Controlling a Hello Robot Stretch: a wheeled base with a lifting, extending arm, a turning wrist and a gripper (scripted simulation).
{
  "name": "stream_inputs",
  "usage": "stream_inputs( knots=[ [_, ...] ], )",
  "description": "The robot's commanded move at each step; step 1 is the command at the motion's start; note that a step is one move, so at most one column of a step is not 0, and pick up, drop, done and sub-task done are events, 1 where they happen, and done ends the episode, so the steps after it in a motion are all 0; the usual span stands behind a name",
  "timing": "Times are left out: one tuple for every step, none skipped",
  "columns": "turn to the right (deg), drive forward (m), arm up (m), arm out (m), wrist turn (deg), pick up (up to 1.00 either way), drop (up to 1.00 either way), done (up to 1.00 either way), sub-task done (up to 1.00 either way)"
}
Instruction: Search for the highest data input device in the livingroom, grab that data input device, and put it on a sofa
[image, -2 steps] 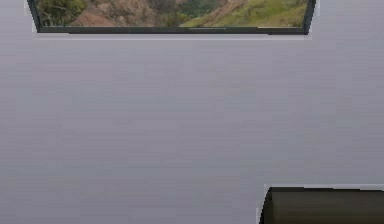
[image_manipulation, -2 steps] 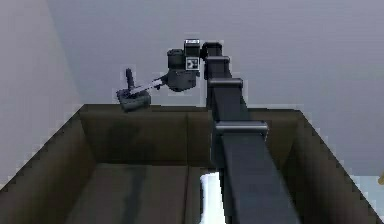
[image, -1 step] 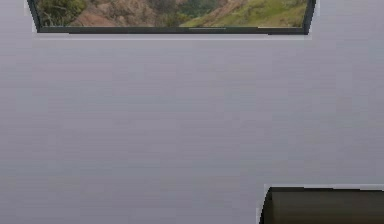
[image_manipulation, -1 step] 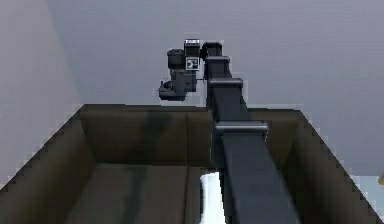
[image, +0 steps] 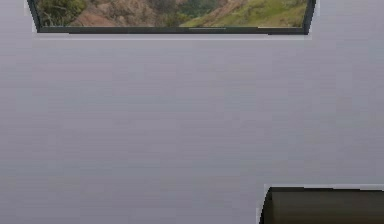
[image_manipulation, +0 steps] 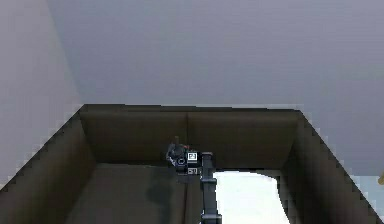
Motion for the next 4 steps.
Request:
stream_inputs(
  knots=[
    [0.0,0.00,-0.32,0.00,0.0,0.00,0.00,0.00,0.00],
    [0.0,0.00,0.00,0.00,0.0,0.00,1.00,0.00,0.00],
    [0.0,0.00,0.10,0.00,0.0,0.00,0.00,0.00,0.00],
    [0.0,0.00,0.00,-0.08,0.0,0.00,0.00,0.00,0.00]
  ],
)
